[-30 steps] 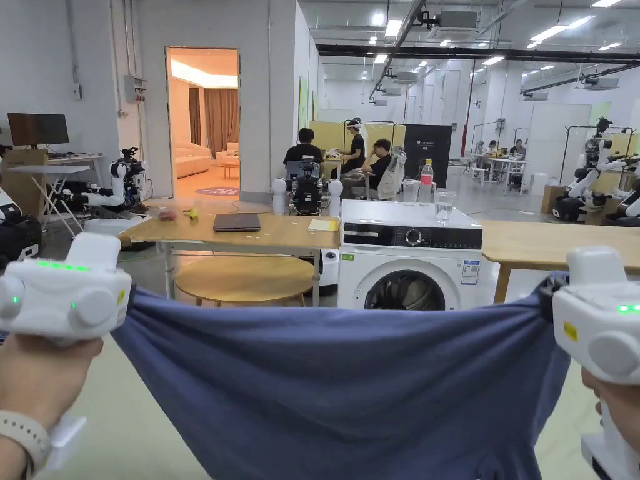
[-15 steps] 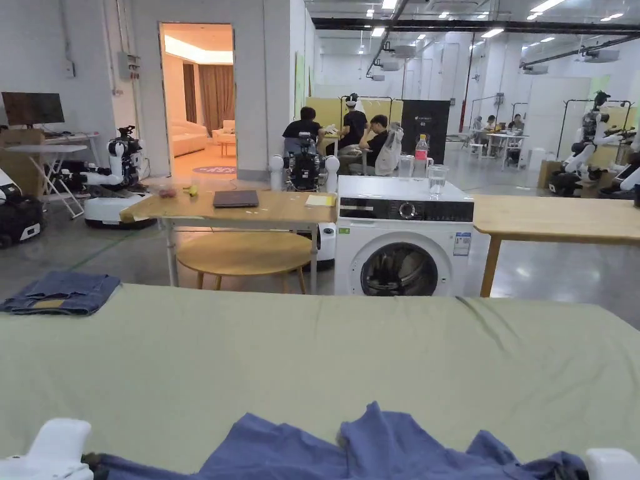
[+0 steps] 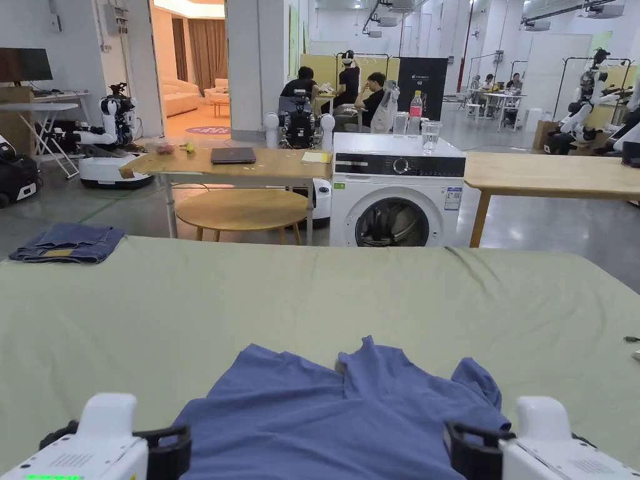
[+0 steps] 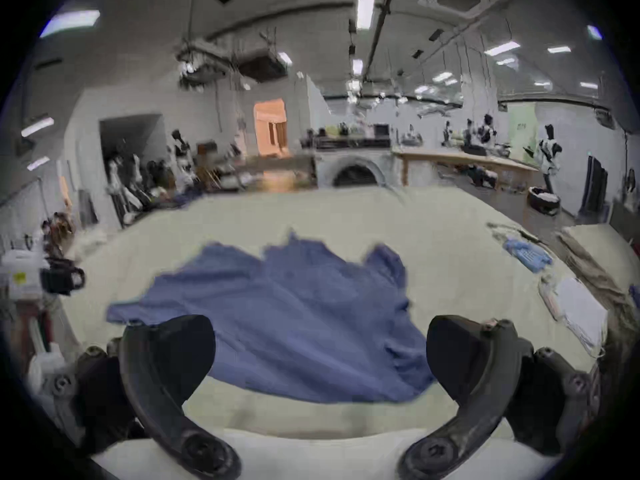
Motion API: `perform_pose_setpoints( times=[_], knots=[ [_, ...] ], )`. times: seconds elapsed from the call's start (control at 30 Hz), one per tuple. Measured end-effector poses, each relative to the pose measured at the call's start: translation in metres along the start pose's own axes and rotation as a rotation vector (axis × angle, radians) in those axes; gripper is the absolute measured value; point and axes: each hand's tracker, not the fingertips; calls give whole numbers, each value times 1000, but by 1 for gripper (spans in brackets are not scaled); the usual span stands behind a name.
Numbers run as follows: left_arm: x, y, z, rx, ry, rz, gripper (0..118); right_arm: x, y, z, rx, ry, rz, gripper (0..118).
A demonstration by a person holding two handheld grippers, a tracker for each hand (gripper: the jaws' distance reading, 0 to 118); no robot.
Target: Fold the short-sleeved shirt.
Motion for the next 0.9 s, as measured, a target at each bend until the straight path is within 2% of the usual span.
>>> perform_pose_setpoints(
  times=[0.03, 0.07, 0.1, 0.2, 0.23, 0.3, 0.43, 0.47, 0.5, 0.53, 0.57, 0.83, 0.9],
  knots=[
    [11, 5, 5, 24, -16, -5, 80, -13, 5, 3, -2, -7, 17, 91],
    [20, 9, 10, 26, -17, -21, 15, -26, 7, 2, -27, -30, 51, 18],
    [26, 9, 13, 24, -28, -48, 0, -34, 5, 2, -29, -27, 72, 0],
    [32, 8, 12, -30, -46, -124, 0, -51, 2, 4, 31, -92, 149, 0],
    [26, 7, 14, -12, -43, -103, 0, -53, -10, 5, 50, -91, 129, 0],
    [10, 8, 12, -26, -38, -87, 0, -55, -13, 5, 15, -1, 63, 0],
    [-40, -6, -10, -135, 46, -78, 0, -52, -18, 3, 25, -12, 84, 0],
    [-55, -12, -17, -173, 58, -63, 16, -48, -17, 1, 20, -4, 81, 0],
    [-69, -17, -24, -217, 44, -33, 53, -46, -15, -2, 17, -2, 80, 0],
    [-82, -25, -35, -266, 3, 13, 95, -47, -19, -4, 16, -3, 79, 0],
    [-93, -32, -42, -307, -41, 57, 118, -48, -22, -8, 12, -5, 85, 0],
    [-96, -55, -97, -367, -82, 29, 116, -45, -22, -51, -60, 9, 117, 0],
    [-95, -54, -114, -367, -75, 14, 99, -44, -18, -61, -72, 9, 131, 0]
  ],
)
